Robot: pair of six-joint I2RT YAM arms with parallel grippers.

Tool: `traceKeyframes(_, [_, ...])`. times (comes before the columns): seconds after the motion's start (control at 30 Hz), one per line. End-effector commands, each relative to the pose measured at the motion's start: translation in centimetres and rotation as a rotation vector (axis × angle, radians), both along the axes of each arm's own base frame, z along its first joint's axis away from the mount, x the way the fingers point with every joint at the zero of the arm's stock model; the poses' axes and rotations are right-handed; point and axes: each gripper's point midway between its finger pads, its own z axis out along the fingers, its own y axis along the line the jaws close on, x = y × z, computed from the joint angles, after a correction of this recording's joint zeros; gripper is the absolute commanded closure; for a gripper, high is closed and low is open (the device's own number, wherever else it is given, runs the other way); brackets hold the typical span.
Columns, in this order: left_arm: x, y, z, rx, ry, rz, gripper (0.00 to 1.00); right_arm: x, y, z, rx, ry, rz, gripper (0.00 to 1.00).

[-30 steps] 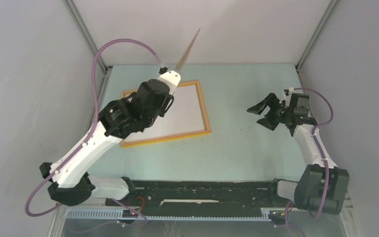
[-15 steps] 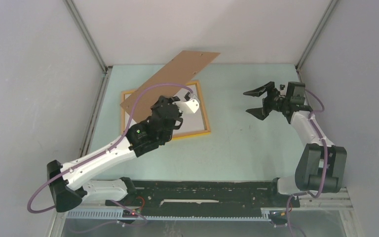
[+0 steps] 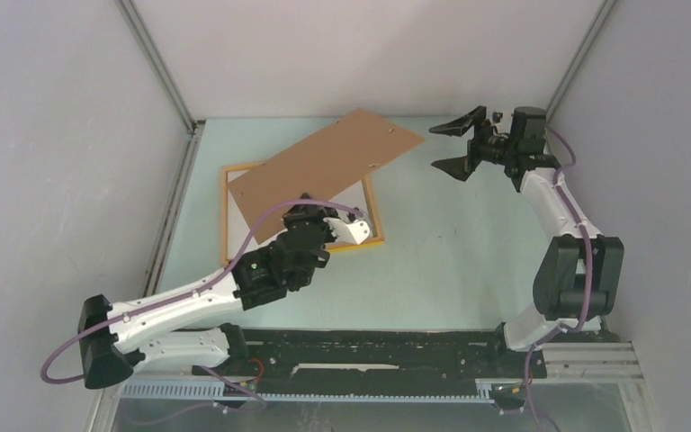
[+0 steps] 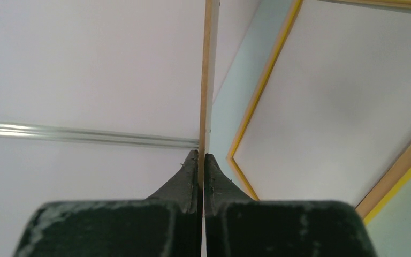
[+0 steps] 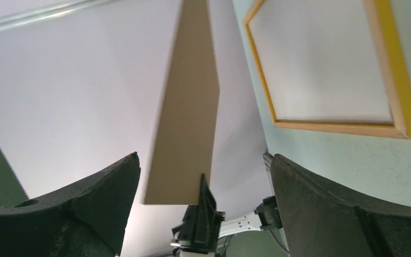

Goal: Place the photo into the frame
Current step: Turn over the photo frame item on the photo frame.

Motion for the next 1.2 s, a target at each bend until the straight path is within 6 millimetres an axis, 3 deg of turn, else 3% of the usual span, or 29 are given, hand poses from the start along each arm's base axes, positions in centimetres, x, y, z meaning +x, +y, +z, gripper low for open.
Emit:
traceKeyframes(0.0, [-0.7,-0.5,2.4,-0.077,-0.094,-0.030,1.00,0.9,0.6,3.8,0.004,-0.184,0.167,0.01])
traceKeyframes(0.13, [-1.2,-1.4,1.5,-0.036,-0.113,-0.047,1.00,0.3,2.2,1.5,-0.063,-0.132,0.378,0.02])
traceKeyframes(0.2, [-1.3,-1.8,1.1,-0.015,-0.121,-0.059,1.00,0.2,2.4,0.7,-0.077,-0.154,0.395,0.04])
traceKeyframes(0.23, [-1.4,-2.0,1.0,-0.008,-0.126,-0.061,1.00,-0.3,3.5,0.4,-0.070,-0.150,0.417,0.05])
traceKeyframes(0.37, [-1.2,-2.1,1.2,-0.004,-0.150,-0.048,1.00,-1.4,3.7,-2.2,-0.081,-0.094,0.426,0.10])
traceKeyframes(0.57, [-1.5,-2.9,0.8,0.020,-0.156,-0.078,1.00,-2.6,5.2,-2.1,-0.040,-0.097,0.466,0.19])
traceKeyframes(0.73, [-1.8,-3.4,-0.2,0.061,-0.150,-0.094,1.00,-3.3,5.9,-0.8,0.037,-0.131,0.479,0.50])
traceKeyframes(0.9, [-1.9,-3.3,-0.4,0.050,-0.153,-0.096,1.00,-3.1,4.4,-0.6,0.049,-0.143,0.429,1.00])
traceKeyframes(0.97, [-1.9,-3.3,-0.4,0.027,-0.149,-0.095,0.93,-2.9,3.7,-0.6,0.038,-0.154,0.401,1.00])
traceKeyframes(1.03, [-2.0,-3.3,-0.8,0.017,-0.140,-0.094,0.79,-2.9,3.3,-0.7,0.032,-0.161,0.387,1.00])
traceKeyframes(1.1, [-1.9,-3.4,-1.4,0.017,-0.123,-0.085,0.48,-2.8,2.5,-0.3,0.036,-0.178,0.359,1.00])
traceKeyframes(1.17, [-2.0,-3.3,-1.7,-0.016,-0.109,-0.077,0.26,-2.6,1.9,0.0,0.033,-0.198,0.331,1.00])
